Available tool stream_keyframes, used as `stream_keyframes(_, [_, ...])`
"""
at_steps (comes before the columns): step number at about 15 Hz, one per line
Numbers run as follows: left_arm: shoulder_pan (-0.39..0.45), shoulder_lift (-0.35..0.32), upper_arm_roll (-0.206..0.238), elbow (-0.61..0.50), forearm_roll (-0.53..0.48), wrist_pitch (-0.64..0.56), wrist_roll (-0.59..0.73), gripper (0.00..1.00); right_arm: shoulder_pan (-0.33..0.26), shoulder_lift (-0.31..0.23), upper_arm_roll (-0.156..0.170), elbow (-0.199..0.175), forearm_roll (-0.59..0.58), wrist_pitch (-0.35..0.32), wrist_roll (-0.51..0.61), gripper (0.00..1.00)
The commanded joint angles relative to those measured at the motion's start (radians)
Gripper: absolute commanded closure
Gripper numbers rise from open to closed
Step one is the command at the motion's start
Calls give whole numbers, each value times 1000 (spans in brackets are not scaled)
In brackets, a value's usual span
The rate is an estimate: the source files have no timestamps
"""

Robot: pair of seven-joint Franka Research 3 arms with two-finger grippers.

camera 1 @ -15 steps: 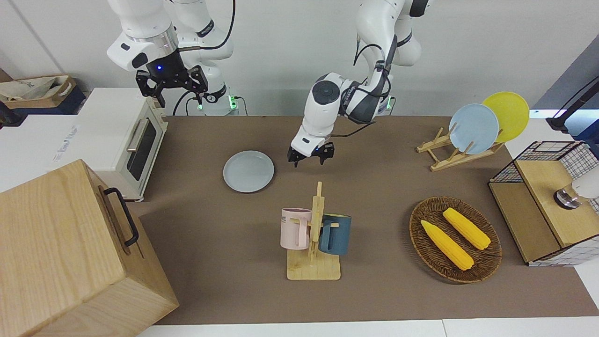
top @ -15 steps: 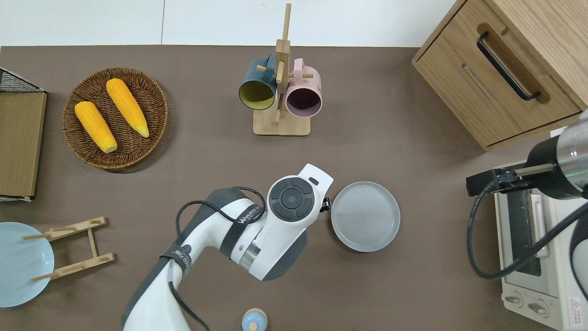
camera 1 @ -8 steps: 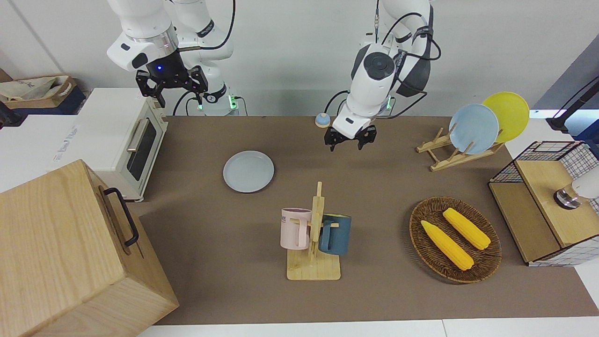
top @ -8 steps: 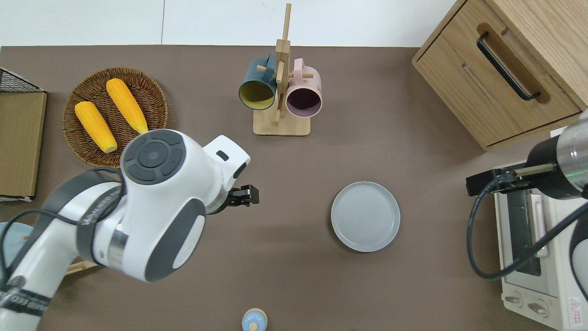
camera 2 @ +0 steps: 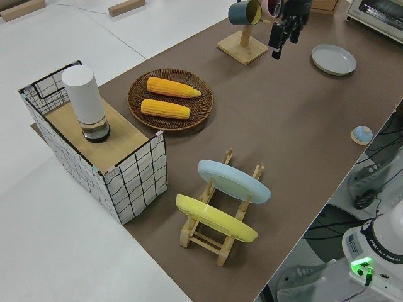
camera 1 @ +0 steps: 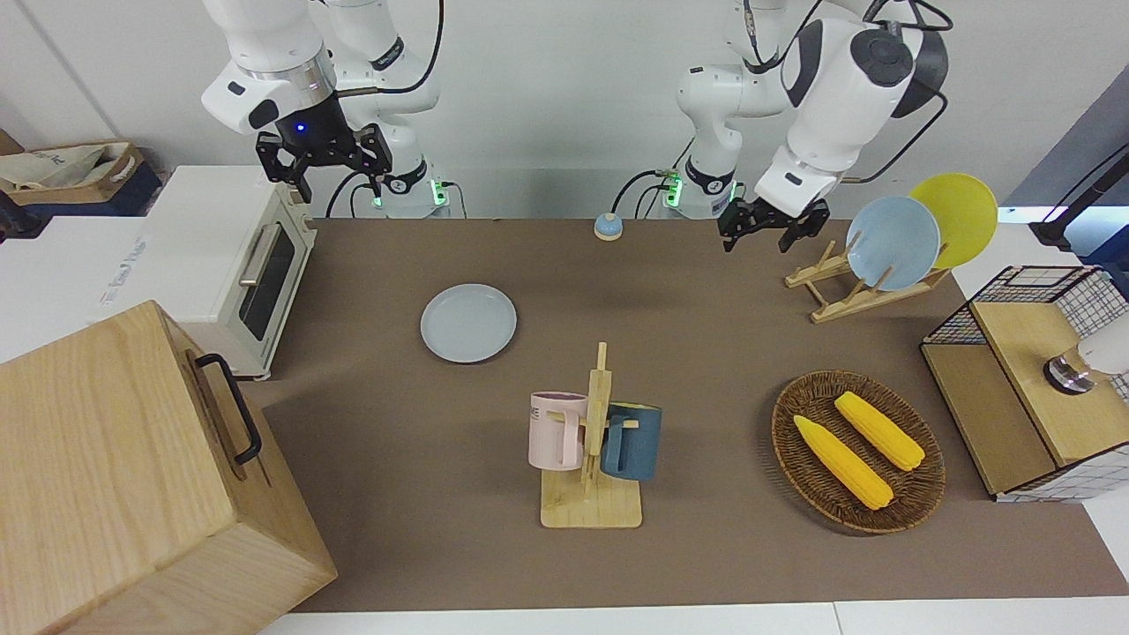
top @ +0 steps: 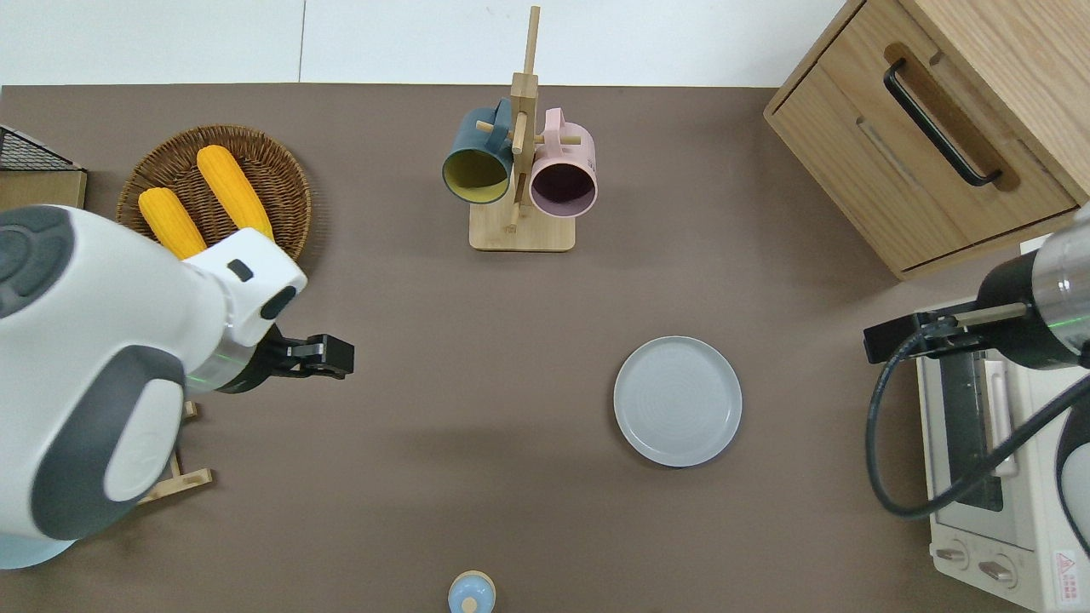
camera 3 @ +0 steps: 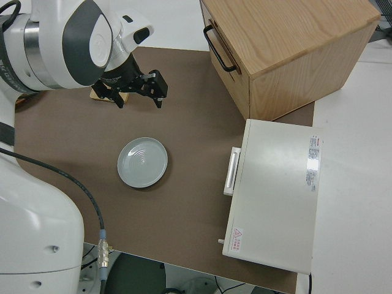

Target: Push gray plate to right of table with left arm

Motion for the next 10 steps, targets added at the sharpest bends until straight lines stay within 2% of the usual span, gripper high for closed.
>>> stream_keyframes(1, [26,18,49,132,46,-130,93,9,-11,-8,4,-1,8,-12,-3,17])
stream_keyframes(4, [29,18,68,144,79,-131,162,9,-11,-8,6,1,8,-12,-3,17])
stream_keyframes(6, [23,17,115,155,79,-131,186,9,-11,-8,6,1,8,-12,-3,17])
stream_keyframes(10, [26,17,124,156,71,-131,216,9,-11,-8,6,-1,8,-12,-1,17])
